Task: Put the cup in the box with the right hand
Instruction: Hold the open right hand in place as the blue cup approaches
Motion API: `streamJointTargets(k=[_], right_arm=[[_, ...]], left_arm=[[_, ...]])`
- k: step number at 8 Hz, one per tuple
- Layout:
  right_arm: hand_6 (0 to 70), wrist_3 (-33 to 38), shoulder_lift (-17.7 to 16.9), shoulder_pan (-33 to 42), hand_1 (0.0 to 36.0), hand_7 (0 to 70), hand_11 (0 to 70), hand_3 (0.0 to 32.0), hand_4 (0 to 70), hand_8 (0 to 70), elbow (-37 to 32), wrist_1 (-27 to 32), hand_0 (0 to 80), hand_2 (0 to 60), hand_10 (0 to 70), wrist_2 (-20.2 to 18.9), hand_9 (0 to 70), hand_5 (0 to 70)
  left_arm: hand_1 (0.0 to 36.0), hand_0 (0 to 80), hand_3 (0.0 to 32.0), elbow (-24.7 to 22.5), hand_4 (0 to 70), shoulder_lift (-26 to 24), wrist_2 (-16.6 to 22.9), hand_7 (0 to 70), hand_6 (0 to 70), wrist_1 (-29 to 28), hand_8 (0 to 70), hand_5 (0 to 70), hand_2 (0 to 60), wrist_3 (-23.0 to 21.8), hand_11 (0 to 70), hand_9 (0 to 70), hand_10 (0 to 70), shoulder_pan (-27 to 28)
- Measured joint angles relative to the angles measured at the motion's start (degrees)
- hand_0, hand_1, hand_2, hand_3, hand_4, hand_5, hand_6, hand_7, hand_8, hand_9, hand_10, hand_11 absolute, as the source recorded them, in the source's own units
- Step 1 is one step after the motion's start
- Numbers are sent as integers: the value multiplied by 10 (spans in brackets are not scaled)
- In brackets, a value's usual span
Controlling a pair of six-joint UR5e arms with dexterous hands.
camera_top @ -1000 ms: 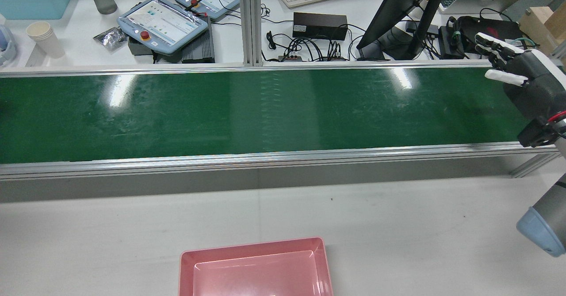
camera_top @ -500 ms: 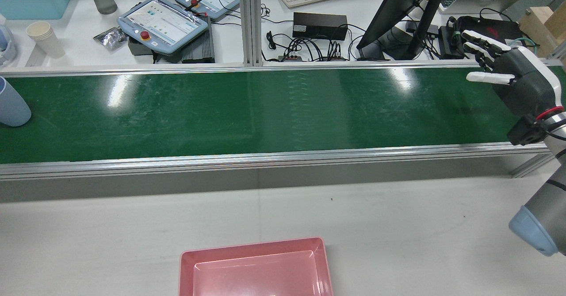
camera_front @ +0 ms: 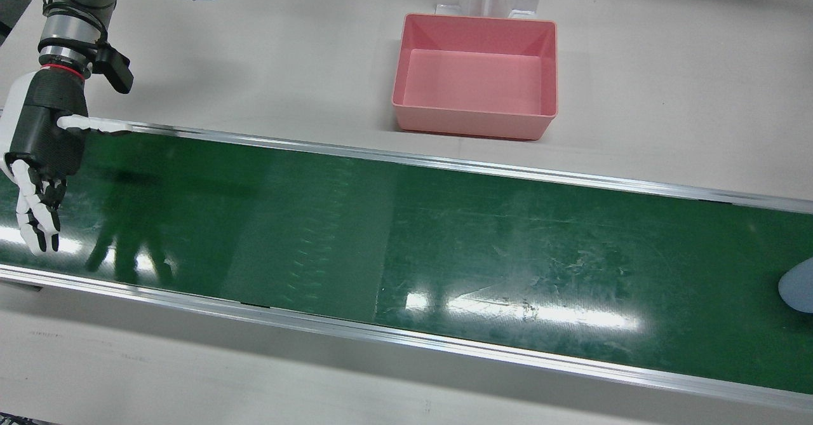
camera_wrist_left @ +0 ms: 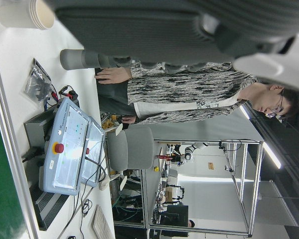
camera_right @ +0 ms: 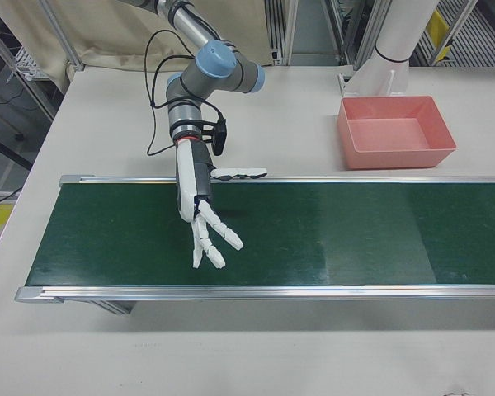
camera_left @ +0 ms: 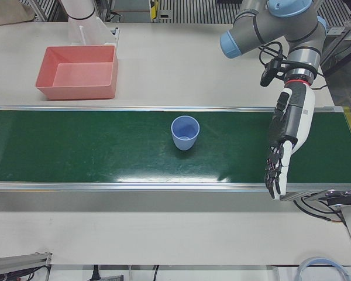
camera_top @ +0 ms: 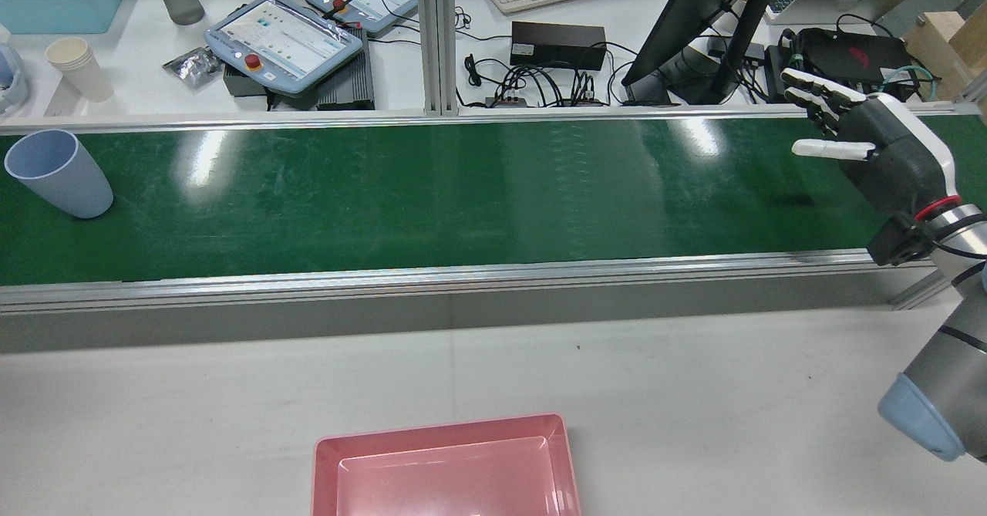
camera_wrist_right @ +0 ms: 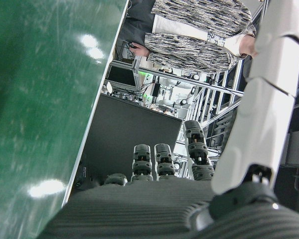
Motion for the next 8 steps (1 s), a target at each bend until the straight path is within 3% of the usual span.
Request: streamJointTargets(k=[8], right_arm=[[48,-14,0,-24,179,171,0,4,0,98,0,1,494,43,0,2,128,69]], left_arm=[[0,0,0,0,0,0,0,0,0,0,0,0,0,0,0,0,0,0]])
